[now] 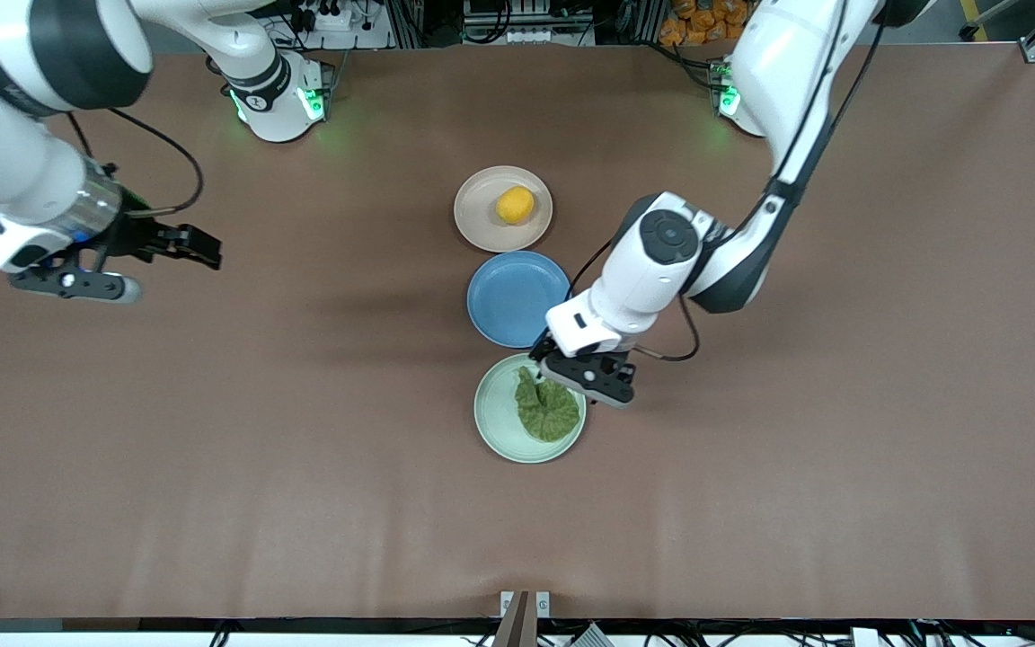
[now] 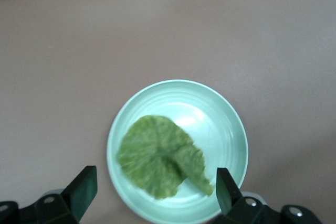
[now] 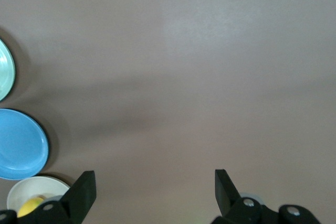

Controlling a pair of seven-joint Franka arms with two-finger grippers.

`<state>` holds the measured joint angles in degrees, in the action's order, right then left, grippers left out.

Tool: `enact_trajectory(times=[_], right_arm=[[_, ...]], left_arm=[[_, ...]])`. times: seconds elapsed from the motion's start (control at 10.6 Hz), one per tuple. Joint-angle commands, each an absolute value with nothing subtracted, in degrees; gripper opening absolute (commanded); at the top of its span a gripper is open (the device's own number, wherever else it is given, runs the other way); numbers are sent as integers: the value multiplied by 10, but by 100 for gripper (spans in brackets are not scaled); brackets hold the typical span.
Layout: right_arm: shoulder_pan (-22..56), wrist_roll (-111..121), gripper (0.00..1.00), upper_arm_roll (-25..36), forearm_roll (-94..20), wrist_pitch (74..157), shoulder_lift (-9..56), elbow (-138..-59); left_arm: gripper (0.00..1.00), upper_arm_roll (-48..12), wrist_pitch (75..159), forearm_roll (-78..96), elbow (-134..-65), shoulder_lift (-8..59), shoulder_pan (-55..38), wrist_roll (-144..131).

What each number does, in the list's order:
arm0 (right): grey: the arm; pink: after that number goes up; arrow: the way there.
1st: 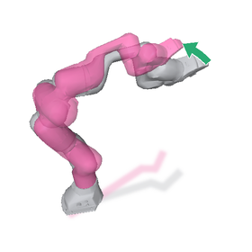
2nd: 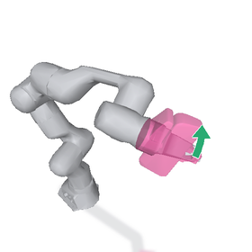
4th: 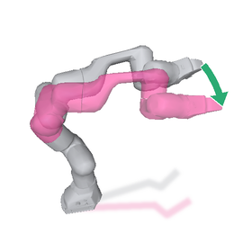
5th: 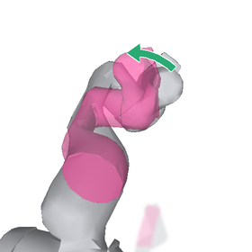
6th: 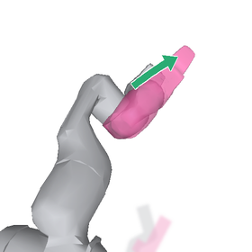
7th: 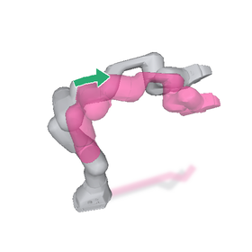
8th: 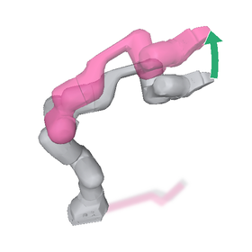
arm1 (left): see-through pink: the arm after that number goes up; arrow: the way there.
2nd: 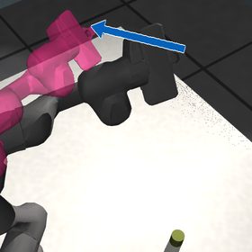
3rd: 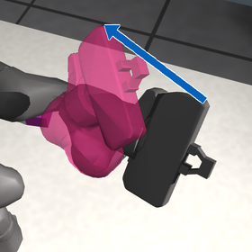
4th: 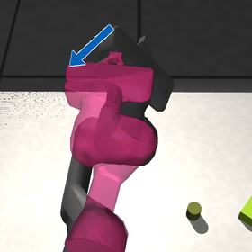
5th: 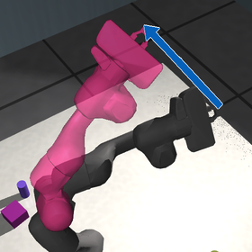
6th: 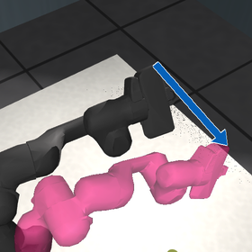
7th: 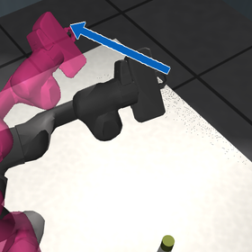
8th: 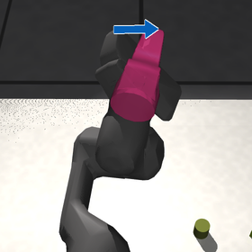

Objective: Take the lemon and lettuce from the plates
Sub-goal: 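Grasp the lettuce with the left gripper while the right gripper nears the lemon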

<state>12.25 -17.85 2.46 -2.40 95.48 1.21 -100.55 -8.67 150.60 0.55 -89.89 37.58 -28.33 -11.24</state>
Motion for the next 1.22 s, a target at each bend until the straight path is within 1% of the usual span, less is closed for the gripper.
enact_trajectory(times=[0.0, 0.19, 0.38, 0.57, 0.75, 0.85, 0.94, 1.04, 1.13], right_arm=[[176, -283, 100, 26, -44, 992, 1, -1065], [215, -350, 100, 26, -51, 1012, 1, -1089], [249, -414, 100, 26, -52, 1035, 3, -1110], [277, -466, 100, 26, -52, 1085, 5, -1144], [298, -506, 100, 26, -62, 1101, 15, -1153], [311, -533, 100, 26, -72, 1106, 23, -1153], [326, -559, 100, 26, -73, 1113, 32, -1153], [342, -582, 100, 26, -73, 1120, 43, -1153], [355, -605, 100, 26, -73, 1129, 54, -1153]], left_arm=[[100, -77, 1559, -14, -856, 442, -312, -114], [100, -55, 1591, -25, -851, 474, -334, -117], [100, -52, 1620, -24, -852, 501, -339, -120], [100, -50, 1620, -25, -852, 511, -340, -119], [100, -44, 1621, -25, -852, 519, -341, -119], [97, -38, 1621, -25, -851, 522, -348, -120], [98, -31, 1621, -25, -851, 527, -351, -120], [95, -29, 1621, -25, -851, 533, -352, -121], [87, -29, 1622, -25, -851, 534, -352, -121]])
